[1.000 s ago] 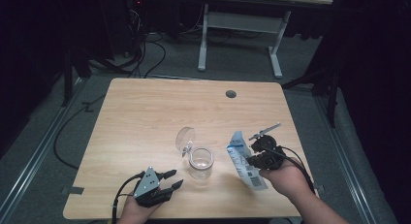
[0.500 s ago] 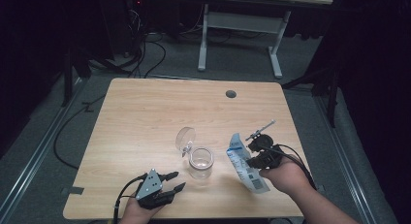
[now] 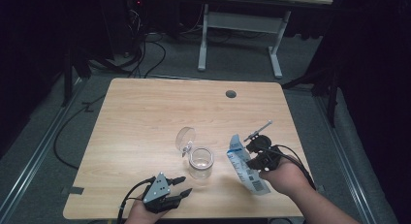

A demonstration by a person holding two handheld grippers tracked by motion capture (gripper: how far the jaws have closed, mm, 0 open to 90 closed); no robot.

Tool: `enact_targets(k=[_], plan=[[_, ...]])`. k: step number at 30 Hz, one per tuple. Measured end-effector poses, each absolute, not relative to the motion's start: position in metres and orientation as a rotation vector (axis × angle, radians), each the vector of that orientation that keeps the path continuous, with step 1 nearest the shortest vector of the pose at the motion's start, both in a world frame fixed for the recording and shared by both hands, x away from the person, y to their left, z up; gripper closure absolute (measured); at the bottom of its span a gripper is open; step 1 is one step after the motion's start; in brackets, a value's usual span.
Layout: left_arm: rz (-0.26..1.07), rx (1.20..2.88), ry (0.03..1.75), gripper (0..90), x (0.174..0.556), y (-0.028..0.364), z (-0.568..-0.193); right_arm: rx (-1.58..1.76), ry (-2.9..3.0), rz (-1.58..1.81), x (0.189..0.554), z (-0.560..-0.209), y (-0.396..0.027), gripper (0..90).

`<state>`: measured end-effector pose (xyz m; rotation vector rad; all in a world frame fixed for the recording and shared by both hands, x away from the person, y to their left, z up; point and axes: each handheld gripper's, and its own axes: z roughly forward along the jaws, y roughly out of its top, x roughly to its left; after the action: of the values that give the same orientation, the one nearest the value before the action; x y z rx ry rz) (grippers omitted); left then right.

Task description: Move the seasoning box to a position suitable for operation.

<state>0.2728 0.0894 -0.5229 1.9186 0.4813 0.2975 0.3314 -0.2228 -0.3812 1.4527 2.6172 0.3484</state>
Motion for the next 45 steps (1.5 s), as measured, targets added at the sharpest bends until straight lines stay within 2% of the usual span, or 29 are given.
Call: enact_targets(k=[4, 8, 21, 25, 36, 45], plan=[[0.344, 1.930, 0.427, 52.1, 0.267, 0.074, -0.519, 1.443, 2.613, 0.359, 0.330, -0.377, -0.222, 90.0], [0.295, 1.931, 0.406, 51.7, 0.266, 0.060, -0.518, 1.443, 2.616, 0.358, 0.328, -0.373, -0.220, 90.0], [0.263, 1.935, 0.314, 51.2, 0.269, 0.021, -0.508, 1.434, 2.615, 0.350, 0.326, -0.365, -0.208, 90.0], [0.241, 1.907, 0.295, 54.4, 0.274, 0.009, -0.499, 1.438, 2.623, 0.362, 0.326, -0.366, -0.204, 90.0], [0.178, 1.906, 0.315, 50.0, 0.271, 0.004, -0.505, 1.448, 2.633, 0.359, 0.324, -0.370, -0.196, 90.0], [0.189, 1.911, 0.308, 45.5, 0.266, 0.004, -0.510, 1.453, 2.626, 0.371, 0.319, -0.358, -0.190, 90.0]])
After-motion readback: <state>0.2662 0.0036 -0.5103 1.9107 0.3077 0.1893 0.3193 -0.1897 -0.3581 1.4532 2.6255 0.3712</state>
